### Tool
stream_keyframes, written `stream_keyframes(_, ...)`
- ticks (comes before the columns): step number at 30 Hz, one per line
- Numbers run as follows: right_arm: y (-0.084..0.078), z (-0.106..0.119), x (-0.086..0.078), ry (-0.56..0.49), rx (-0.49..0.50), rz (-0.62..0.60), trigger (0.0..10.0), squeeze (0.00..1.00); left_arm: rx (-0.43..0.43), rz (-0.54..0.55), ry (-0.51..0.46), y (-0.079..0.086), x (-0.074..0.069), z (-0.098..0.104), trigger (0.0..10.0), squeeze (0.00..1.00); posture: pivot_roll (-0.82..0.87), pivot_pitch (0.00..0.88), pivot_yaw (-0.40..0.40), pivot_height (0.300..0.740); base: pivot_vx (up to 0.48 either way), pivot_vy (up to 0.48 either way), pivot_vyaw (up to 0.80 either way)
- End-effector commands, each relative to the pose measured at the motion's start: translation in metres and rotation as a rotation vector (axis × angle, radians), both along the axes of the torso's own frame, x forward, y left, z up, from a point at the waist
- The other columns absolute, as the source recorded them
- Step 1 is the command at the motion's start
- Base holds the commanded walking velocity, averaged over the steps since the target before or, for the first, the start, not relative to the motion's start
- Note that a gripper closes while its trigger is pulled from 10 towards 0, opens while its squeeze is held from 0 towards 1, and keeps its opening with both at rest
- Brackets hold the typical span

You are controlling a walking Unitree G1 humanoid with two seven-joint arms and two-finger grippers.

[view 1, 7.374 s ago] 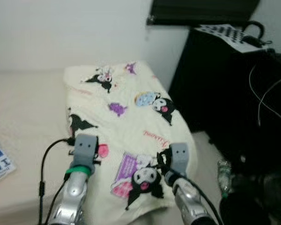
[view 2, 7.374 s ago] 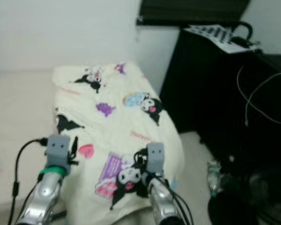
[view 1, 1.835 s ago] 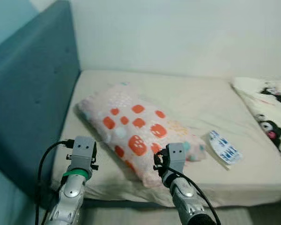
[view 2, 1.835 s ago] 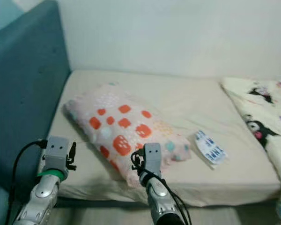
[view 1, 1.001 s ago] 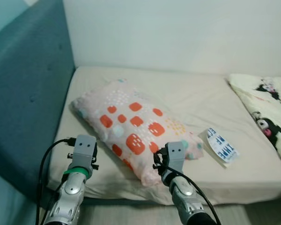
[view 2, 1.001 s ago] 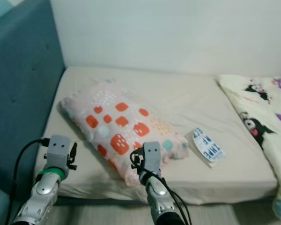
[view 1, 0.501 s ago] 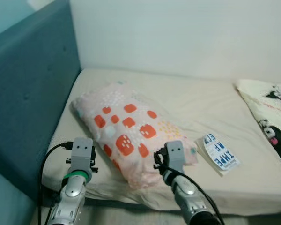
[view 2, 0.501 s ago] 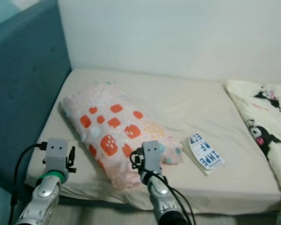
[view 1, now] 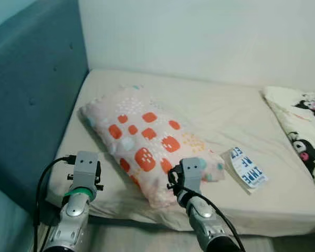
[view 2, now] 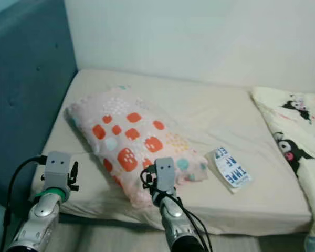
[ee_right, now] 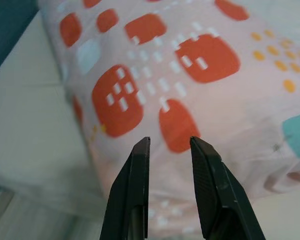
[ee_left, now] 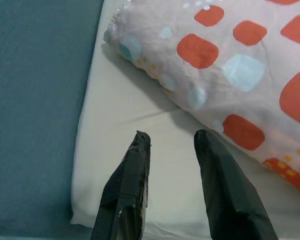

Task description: Clean up the room

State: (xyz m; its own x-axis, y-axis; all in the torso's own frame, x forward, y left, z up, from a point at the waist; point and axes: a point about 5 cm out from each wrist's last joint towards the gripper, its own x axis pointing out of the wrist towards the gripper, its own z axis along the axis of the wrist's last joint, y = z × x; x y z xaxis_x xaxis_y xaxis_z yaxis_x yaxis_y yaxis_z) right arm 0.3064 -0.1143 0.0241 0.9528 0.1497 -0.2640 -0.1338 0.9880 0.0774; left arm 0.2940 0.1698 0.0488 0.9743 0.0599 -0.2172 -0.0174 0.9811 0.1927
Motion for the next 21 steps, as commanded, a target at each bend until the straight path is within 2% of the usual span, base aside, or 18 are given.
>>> stream_keyframes(1,-0.0103,-0.0056,-0.0022,0.035,-0.001,-0.055,10.0,0.00,0.009,-0.072,0.044,-0.0118,-0.0007,-0.0062,10.0,0.00,0.06,0.000,-0.019,0.740,0.000,0.000,0.00)
stream_keyframes(7,-0.0159,-0.0030,0.0010,0.032,0.036,-0.112,10.0,0.00,0.004,-0.148,0.046,-0.0210,-0.0020,-0.0069,10.0,0.00,0.06,0.000,-0.014,0.740,0.000,0.000,0.00)
stream_keyframes(21,-0.0136,0.0007,0.0034,0.007,0.053,-0.114,10.0,0.00,0.060,-0.177,0.015,-0.0189,-0.0076,-0.0056,10.0,0.00,0.06,0.000,-0.015,0.675,0.000,0.000,0.00)
